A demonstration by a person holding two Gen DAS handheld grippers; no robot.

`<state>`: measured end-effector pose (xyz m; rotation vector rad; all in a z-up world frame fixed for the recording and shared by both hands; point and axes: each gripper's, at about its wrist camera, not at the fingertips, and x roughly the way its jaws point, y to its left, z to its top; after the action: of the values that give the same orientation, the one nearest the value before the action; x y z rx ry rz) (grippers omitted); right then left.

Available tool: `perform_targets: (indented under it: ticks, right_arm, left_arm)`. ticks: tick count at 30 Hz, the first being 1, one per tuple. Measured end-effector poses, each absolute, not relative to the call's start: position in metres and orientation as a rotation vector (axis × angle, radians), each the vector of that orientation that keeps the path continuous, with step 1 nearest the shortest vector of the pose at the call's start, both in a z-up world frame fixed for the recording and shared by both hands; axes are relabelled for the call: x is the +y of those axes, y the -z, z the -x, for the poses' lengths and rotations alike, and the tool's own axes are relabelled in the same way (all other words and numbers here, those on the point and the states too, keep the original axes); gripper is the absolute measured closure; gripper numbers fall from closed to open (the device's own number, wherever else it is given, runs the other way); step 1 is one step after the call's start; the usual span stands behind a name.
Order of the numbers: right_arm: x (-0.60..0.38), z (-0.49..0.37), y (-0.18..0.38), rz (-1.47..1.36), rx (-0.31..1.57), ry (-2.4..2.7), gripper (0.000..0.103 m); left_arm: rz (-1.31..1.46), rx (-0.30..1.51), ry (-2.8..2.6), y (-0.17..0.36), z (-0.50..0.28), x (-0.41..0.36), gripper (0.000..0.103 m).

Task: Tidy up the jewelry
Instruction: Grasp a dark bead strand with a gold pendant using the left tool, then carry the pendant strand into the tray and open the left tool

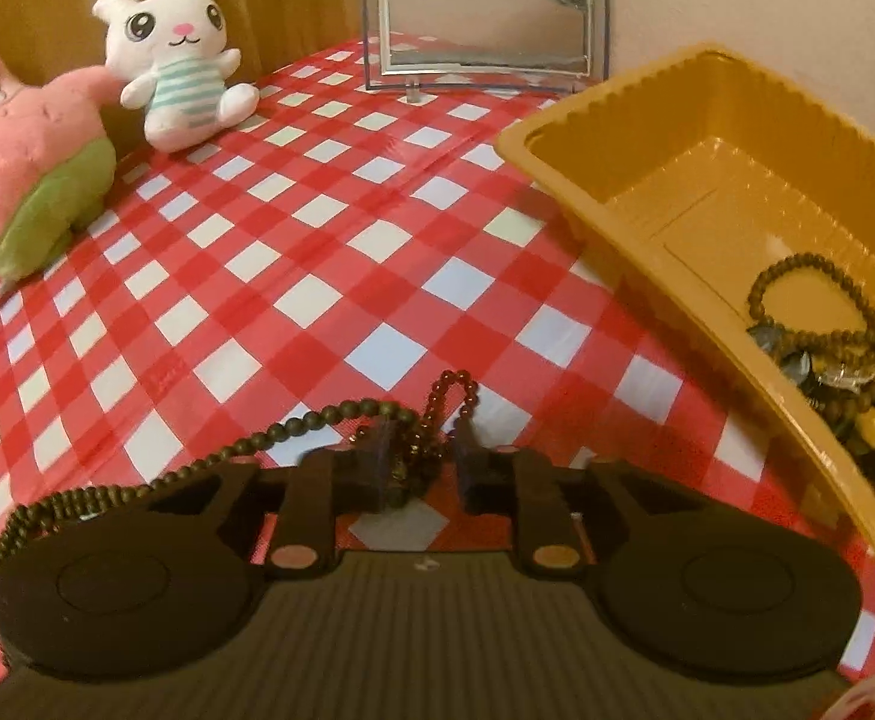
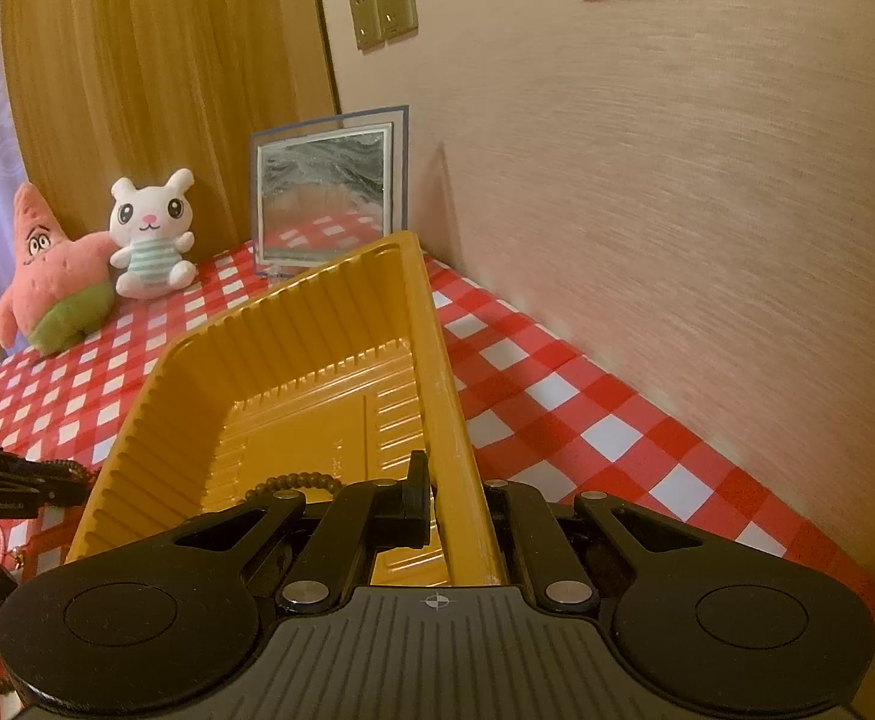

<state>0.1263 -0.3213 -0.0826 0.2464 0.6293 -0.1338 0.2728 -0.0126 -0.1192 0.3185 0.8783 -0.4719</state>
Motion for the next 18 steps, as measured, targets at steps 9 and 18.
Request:
perform_targets:
  ticks: [9, 18]
  right_arm:
    - [-0.321, -0.126, 0.083, -0.249, 0.632, 0.13, 0.098]
    - [-0.322, -0.126, 0.083, -0.258, 0.634, 0.116, 0.098]
  left_arm:
    - [-0.264, 0.846, 0.473, 0.102, -0.262, -0.008, 0.099]
    - [-0.042, 0.771, 0.502, 0.042, -0.242, -0.003, 0.099]
